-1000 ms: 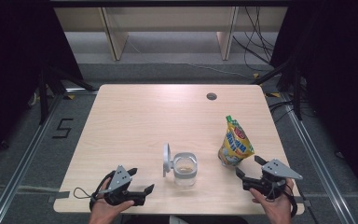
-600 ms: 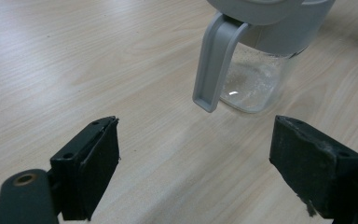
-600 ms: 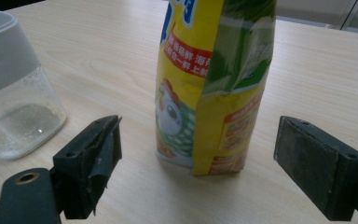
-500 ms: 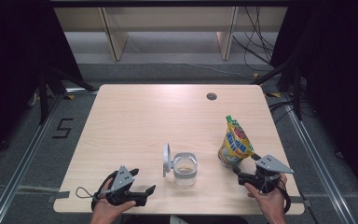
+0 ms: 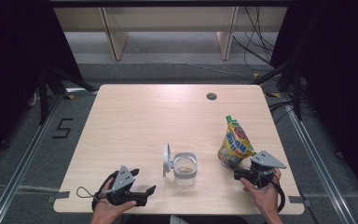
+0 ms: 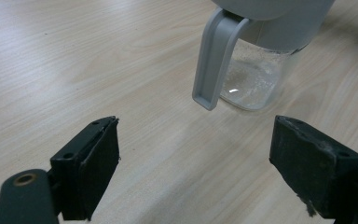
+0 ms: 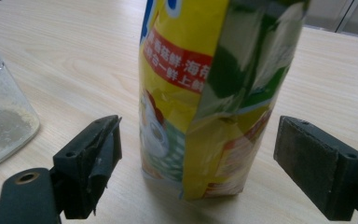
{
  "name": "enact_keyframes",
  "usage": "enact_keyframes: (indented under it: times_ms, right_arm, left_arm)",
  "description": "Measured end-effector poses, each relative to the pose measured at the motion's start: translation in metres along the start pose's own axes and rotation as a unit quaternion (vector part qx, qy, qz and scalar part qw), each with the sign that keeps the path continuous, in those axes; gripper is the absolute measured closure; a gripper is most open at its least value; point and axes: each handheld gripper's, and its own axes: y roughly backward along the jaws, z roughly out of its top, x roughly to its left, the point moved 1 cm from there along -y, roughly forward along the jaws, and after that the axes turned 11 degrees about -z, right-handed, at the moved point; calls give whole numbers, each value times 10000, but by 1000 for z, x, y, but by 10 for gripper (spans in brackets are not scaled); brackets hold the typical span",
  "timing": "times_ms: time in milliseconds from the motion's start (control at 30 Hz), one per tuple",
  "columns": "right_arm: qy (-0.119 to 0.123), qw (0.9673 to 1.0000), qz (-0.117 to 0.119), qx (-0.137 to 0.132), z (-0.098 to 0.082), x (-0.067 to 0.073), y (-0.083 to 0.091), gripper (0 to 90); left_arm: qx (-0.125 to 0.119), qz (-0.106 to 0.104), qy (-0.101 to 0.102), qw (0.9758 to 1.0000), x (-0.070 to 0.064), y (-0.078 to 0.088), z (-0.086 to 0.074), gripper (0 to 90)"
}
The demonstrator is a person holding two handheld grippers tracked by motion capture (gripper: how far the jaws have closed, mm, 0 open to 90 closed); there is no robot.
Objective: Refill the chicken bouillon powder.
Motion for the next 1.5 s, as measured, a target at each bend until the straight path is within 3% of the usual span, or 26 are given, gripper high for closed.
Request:
enact_keyframes:
  times_ms: [33,67,133,333,433,467,533,567,767,900,1000,1133,1200,1233,1333,1367,1433,1467,1500]
  right_arm:
    - [-47,10000,74,16,0,1,-2,159]
    - [-24,10000,50,-10,0,1,-3,159]
    - [-46,10000,53,2,0,2,-5,161]
    - [-174,9998,47,-131,-1,2,-11,160]
    - [-299,9993,59,-204,-1,2,-15,160]
    - [-242,9993,-4,-275,-1,1,-17,161]
    - [-586,9979,44,-286,-1,6,-18,166]
    - [-414,9986,-23,-338,0,4,-21,168]
    - [-666,9967,13,-468,1,7,-23,177]
    - [-573,9964,-49,-627,1,5,-26,182]
    - [-720,9956,-30,-605,-1,6,-26,185]
    - [-703,9957,-97,-589,-3,6,-30,183]
    - [-674,9965,-149,-470,-5,6,-33,172]
    - [-688,9960,-139,-555,-5,6,-35,169]
    - [-631,9967,-165,-485,-4,5,-38,174]
    - [-621,9964,-133,-570,-4,5,-40,174]
    - [-757,9958,-113,-493,-4,7,-40,169]
    - [-658,9964,-95,-531,-4,5,-42,173]
    - [-655,9961,-107,-577,-4,6,-42,174]
  left_arm:
    - [-27,-5,26,10000,0,-1,0,155]
    - [125,52,-83,9999,1,1,0,155]
    - [-10,8,30,10000,-1,-1,0,155]
    - [99,26,-139,9999,1,0,1,156]
    - [54,12,-12,10000,-1,-1,0,155]
    - [53,15,-10,10000,-1,-1,0,156]
    - [43,8,-6,10000,-1,-1,0,155]
    - [43,8,-6,10000,-1,-1,0,156]
    - [24,-3,6,10000,-2,-2,1,156]
    - [70,-32,-117,9999,-1,-2,1,156]
    - [48,-28,-41,10000,-2,-2,1,157]
    - [77,1,-47,10000,-3,-2,1,157]
    - [109,-14,-164,9998,-2,-2,1,157]
    - [119,-10,-167,9998,-2,-1,1,157]
    - [111,-10,-159,9998,-2,-1,1,158]
    - [113,-14,-165,9998,-2,-1,1,157]
    - [79,-26,-144,9999,-3,-2,1,158]
    - [80,-26,-136,9999,-3,-2,1,158]
    - [93,-17,-39,9999,-4,-2,1,157]
